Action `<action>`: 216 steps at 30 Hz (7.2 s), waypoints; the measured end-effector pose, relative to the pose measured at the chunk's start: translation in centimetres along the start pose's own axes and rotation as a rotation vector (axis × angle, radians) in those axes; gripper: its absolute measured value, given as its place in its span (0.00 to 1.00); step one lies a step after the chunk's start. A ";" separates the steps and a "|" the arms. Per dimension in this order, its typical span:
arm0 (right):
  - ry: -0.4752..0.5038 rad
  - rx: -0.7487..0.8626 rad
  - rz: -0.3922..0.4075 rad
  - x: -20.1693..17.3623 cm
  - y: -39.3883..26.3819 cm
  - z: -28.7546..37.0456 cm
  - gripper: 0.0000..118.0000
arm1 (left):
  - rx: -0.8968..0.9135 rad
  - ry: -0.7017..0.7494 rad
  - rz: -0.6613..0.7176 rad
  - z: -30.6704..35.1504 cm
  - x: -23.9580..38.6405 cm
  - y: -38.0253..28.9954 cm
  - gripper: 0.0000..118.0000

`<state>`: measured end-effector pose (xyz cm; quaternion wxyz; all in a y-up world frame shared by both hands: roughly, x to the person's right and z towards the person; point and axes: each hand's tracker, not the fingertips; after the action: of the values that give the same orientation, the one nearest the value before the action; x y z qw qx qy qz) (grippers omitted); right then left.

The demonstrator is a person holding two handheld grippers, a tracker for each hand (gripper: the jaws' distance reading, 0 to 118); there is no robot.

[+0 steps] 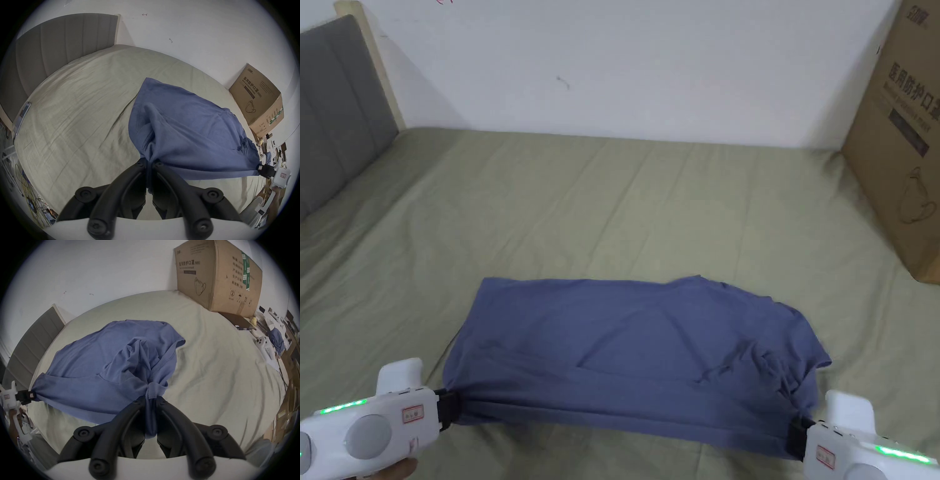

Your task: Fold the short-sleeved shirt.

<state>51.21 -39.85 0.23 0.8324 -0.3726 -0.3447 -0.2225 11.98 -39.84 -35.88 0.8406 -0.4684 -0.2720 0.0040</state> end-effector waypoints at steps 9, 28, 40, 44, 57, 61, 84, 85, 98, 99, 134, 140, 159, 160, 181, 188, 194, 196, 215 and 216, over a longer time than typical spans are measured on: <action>0.009 -0.072 -0.034 1.3 -6.8 3.2 0.09 | -0.091 -0.001 0.021 3.7 -2.7 -6.4 0.04; 0.090 0.312 0.000 -1.0 1.5 12.2 0.94 | 0.199 -0.103 -0.027 11.0 3.9 -1.0 0.77; 0.042 0.669 0.134 -6.4 6.5 17.0 0.09 | 0.675 -0.159 -0.186 15.5 11.5 4.0 0.22; 0.033 0.690 0.145 -6.9 6.9 16.3 0.00 | 0.663 -0.169 -0.196 14.1 12.1 4.5 0.00; 0.023 0.615 0.135 -6.8 10.4 10.6 0.00 | 0.351 -0.002 -0.312 2.1 10.2 11.6 0.00; 0.004 0.577 0.137 -6.6 11.4 8.1 0.00 | 0.208 0.062 -0.290 -3.6 8.2 14.7 0.01; -0.065 0.364 0.119 -3.7 13.1 -1.7 0.00 | -0.115 0.101 -0.208 -16.3 4.8 14.3 0.03; -0.068 0.352 0.103 -3.1 13.7 -2.7 0.01 | -0.097 0.099 -0.221 -15.8 5.1 14.2 0.03; -0.088 -0.130 0.076 0.6 16.6 -19.3 0.87 | 0.079 0.001 -0.213 -7.1 6.4 14.3 0.03; -0.092 -0.133 0.071 0.5 16.5 -19.6 0.77 | 0.079 0.002 -0.214 -7.0 6.3 14.2 0.03; 0.116 0.046 -0.088 3.9 -3.3 8.2 0.03 | -0.043 0.010 -0.134 3.6 -2.5 -2.5 0.03; 0.033 -0.085 -0.110 4.8 -7.1 4.4 0.03 | -0.101 0.055 -0.148 1.5 -3.8 -6.4 0.03; 0.123 0.465 0.042 -2.5 4.4 14.8 0.96 | 0.398 -0.136 -0.200 14.4 4.4 2.8 0.92; 0.117 0.514 0.057 -3.4 5.0 15.6 0.96 | 0.446 -0.137 -0.207 15.4 5.2 3.4 0.92; -0.035 0.787 0.167 -9.3 5.9 16.8 0.00 | 0.736 -0.121 -0.257 15.5 9.6 3.4 0.00; -0.049 0.781 0.171 -9.0 5.9 16.6 0.00 | 0.659 -0.107 -0.246 14.4 8.7 3.8 0.00; -0.054 0.770 0.182 -8.7 5.7 16.4 0.00 | 0.375 -0.262 -0.065 11.9 4.8 4.7 0.00; -0.055 0.763 0.183 -8.5 5.6 16.2 0.00 | 0.277 -0.318 0.006 10.9 2.9 4.2 0.00; -0.066 0.642 0.194 -8.5 4.5 12.9 0.00 | -0.192 -0.284 0.176 1.2 -8.8 -1.5 0.82; -0.068 0.637 0.195 -8.5 4.5 12.8 0.00 | -0.199 -0.284 0.173 1.1 -8.7 -1.8 0.77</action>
<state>43.21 -26.18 -1.93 0.9125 -0.1320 -0.3871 -0.0102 3.68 -42.29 -37.95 0.7397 -0.5657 -0.3457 0.1154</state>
